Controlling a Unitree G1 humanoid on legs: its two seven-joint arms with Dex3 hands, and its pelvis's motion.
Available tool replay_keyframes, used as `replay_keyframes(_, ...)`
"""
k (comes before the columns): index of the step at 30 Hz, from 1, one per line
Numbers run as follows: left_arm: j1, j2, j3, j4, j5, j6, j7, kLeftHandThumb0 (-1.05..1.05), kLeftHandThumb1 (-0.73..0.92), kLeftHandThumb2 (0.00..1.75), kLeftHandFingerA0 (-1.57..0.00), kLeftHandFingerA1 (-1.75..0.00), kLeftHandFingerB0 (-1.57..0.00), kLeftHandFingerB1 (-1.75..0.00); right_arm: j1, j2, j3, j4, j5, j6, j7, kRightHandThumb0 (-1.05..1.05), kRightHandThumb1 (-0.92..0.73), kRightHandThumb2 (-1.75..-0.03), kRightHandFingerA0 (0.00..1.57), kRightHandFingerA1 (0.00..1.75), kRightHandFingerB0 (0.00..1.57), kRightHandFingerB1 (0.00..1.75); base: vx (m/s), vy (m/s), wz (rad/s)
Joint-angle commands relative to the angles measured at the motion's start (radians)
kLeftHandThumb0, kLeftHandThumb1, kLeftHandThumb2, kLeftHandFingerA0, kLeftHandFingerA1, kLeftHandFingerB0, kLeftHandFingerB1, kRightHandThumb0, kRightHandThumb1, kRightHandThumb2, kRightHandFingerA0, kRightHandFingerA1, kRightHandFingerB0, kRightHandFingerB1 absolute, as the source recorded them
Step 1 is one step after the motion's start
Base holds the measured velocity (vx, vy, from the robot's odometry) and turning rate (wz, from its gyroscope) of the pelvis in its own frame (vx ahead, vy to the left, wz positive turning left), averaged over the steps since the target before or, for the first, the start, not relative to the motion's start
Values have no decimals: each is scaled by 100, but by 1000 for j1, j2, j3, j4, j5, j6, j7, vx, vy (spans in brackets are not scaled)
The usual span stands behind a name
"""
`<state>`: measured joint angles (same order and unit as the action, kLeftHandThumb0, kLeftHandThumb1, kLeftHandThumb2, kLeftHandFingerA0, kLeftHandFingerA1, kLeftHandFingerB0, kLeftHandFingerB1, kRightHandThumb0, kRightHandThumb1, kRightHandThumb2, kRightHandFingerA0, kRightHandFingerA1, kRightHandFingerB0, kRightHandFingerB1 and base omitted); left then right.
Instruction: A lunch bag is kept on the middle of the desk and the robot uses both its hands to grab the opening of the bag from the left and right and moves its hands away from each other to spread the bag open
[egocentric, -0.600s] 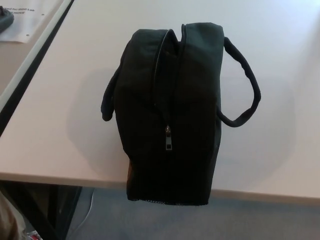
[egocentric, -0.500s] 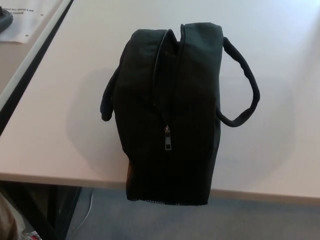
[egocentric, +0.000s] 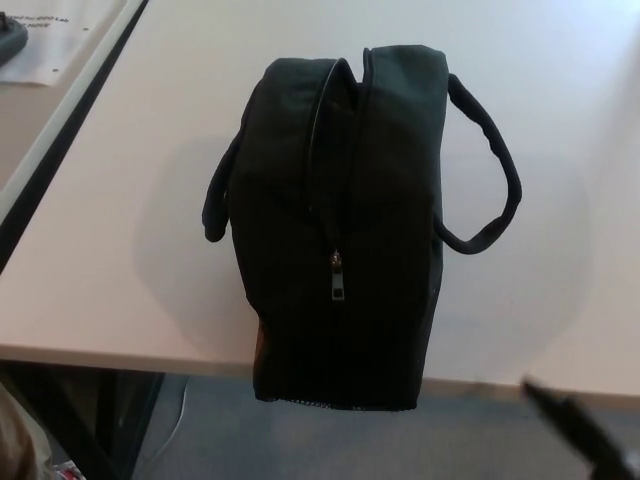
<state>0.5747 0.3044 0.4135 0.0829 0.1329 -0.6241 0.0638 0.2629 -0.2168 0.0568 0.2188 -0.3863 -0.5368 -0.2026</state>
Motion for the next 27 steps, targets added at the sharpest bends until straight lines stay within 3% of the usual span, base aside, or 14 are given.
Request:
replay_keyframes(1,-230,243,367,9,141,-371,209,-10,44,53,-39,-36,-29,-31,-209,-220,-327,-264,-160,-199,-241,-30,-52,-57,19,30,13,27,0,0,0)
replay_keyframes(5,-369,367,386,78,138,-369,199,-25,49,54,-43,-35,-34,-32,-337,-303,-365,-263,-157,-166,-211,-29,-50,-56,26,34,21,29,0,0,0)
replay_keyframes(8,-461,486,357,152,278,-354,242,-31,53,56,-35,-33,-31,-32,-456,-381,-344,-222,-190,-91,-162,-34,-48,-55,32,37,26,30,0,0,0)
replay_keyframes(9,-495,522,325,190,295,-354,239,-38,49,65,-32,-38,-32,-39,-499,-405,-326,-190,-172,-77,-123,-35,-49,-55,30,36,26,30,0,0,0)
replay_keyframes(10,-569,599,248,253,379,-351,265,-25,49,57,-39,-34,-33,-33,-616,-451,-276,-97,-173,-60,-71,-34,-48,-55,29,36,25,30,0,0,0)
replay_keyframes(13,-725,713,88,361,538,-391,335,-10,43,53,-36,-33,-26,-33,-785,-501,-179,30,-222,-32,1,-32,-49,-55,27,35,21,29,0,0,0)
replay_keyframes(15,-830,736,-15,393,664,-401,445,-8,46,55,-39,-35,-31,-34,-869,-512,-123,95,-263,-37,21,-33,-49,-55,25,35,19,29,0,0,0)
replay_keyframes(16,-896,742,-85,398,739,-396,501,4,32,91,-31,-58,-20,-54,-933,-515,-78,136,-289,-43,59,-35,-50,-56,22,36,16,28,0,0,0)
replay_keyframes(17,-947,742,-140,397,791,-388,535,4,32,91,-31,-58,-20,-54,-986,-515,-39,168,-307,-50,97,-35,-50,-56,22,36,16,28,0,0,0)
replay_keyframes(18,-983,749,-186,387,827,-377,539,10,40,76,-41,-41,-28,-36,-1030,-510,-8,210,-325,-74,91,-36,-48,-55,24,38,19,29,0,0,0)
replay_keyframes(22,-1110,741,-358,371,983,-326,600,2,40,69,-40,-41,-23,-39,-1155,-472,81,298,-383,-86,105,-38,-47,-55,30,37,20,30,0,0,0)
replay_keyframes(25,-1196,716,-480,366,1077,-336,650,-6,45,56,-42,-39,-30,-37,-1237,-448,140,369,-403,-116,115,-35,-44,-53,31,36,22,31,0,0,0)
replay_keyframes(26,-1228,698,-522,362,1103,-349,655,-1,41,69,-38,-39,-27,-38,-1269,-439,163,395,-414,-125,123,-36,-46,-55,29,36,23,31,0,0,0)
replay_keyframes(27,-1236,692,-533,359,1106,-353,647,-1,41,69,-38,-39,-27,-38,-1279,-436,172,405,-417,-128,128,-36,-46,-55,29,36,23,31,0,0,0)
